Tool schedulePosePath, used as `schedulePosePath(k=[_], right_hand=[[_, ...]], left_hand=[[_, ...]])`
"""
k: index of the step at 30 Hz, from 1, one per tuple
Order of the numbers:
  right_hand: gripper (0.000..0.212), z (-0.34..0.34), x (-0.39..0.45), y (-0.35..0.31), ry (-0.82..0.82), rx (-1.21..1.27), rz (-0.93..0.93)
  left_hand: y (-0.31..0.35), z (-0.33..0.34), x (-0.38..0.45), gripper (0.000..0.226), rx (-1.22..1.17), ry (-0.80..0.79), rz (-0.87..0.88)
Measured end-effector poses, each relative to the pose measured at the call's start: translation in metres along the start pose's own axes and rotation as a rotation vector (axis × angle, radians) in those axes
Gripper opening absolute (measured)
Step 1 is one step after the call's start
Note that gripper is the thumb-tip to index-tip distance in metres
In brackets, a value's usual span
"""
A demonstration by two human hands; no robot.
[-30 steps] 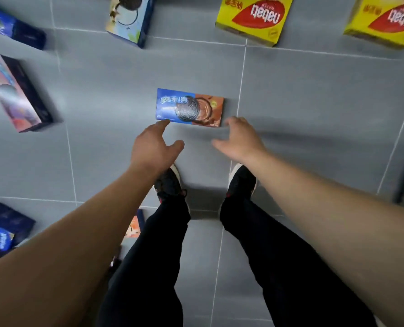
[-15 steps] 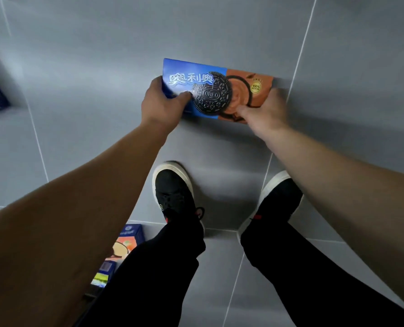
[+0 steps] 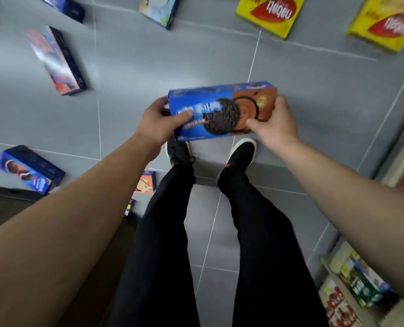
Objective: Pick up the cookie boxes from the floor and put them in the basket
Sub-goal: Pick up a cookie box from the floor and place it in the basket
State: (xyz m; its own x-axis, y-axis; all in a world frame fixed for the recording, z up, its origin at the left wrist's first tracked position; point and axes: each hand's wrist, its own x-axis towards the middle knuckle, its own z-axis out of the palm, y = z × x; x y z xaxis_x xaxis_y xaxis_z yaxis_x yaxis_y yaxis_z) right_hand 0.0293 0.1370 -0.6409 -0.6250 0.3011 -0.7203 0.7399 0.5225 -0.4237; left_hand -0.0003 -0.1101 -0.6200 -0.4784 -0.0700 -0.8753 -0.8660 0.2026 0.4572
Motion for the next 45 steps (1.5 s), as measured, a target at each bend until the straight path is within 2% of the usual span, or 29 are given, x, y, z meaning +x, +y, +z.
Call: schedulePosePath(k=[2, 4, 7, 10, 12, 14, 16, 18, 22, 24, 28, 33, 39, 45], right_hand=[[0.058, -0.042, -0.049, -0.012, -0.005, -0.020, -0.031], [0.076, -0.073, -0.085, -0.020, -0.002, -0.105, -0.095], [0.106, -0.131, -0.149, -0.045, 0.011, -0.370, -0.325], [0.109, -0.165, -0.194, -0.072, -0.037, -0.614, -0.490], [0.099, -0.172, -0.224, -0.085, -0.111, -0.682, -0.495], [0.076, -0.174, -0.253, -0.091, -0.156, -0.670, -0.460], [0.057, -0.174, -0.280, -0.092, -0.126, -0.652, -0.430], [0.051, -0.173, -0.307, -0.089, -0.051, -0.658, -0.418], [0.039, -0.169, -0.353, -0.092, 0.127, -0.676, -0.365], [0.035, -0.168, -0.375, -0.089, 0.186, -0.672, -0.319], [0.035, -0.167, -0.420, -0.068, 0.295, -0.588, -0.182], [0.042, -0.157, -0.485, -0.015, 0.448, -0.347, 0.015], [0.039, -0.114, -0.576, 0.075, 0.566, -0.070, 0.297], [0.049, -0.063, -0.670, 0.176, 0.674, 0.144, 0.485]], left_hand=[[0.022, -0.009, -0.061, 0.046, 0.123, -0.054, 0.037], [0.039, -0.014, -0.101, 0.045, 0.265, -0.066, 0.103], [0.070, -0.020, -0.172, 0.052, 0.481, -0.050, 0.248], [0.098, -0.022, -0.225, 0.058, 0.614, -0.067, 0.369], [0.112, -0.024, -0.257, 0.057, 0.697, -0.100, 0.446], [0.121, -0.029, -0.286, 0.056, 0.737, -0.130, 0.517], [0.124, -0.034, -0.305, 0.057, 0.796, -0.157, 0.574], [0.126, -0.040, -0.320, 0.062, 0.926, -0.177, 0.667], [0.141, -0.034, -0.338, 0.088, 1.320, -0.198, 0.942], [0.147, -0.020, -0.347, 0.087, 1.523, -0.244, 1.087], [0.143, 0.017, -0.370, 0.068, 1.759, -0.383, 1.256], [0.118, 0.072, -0.406, 0.040, 1.824, -0.602, 1.420], [0.047, 0.151, -0.474, 0.039, 1.963, -0.956, 1.606], [-0.068, 0.215, -0.559, 0.041, 2.089, -1.196, 1.759]])
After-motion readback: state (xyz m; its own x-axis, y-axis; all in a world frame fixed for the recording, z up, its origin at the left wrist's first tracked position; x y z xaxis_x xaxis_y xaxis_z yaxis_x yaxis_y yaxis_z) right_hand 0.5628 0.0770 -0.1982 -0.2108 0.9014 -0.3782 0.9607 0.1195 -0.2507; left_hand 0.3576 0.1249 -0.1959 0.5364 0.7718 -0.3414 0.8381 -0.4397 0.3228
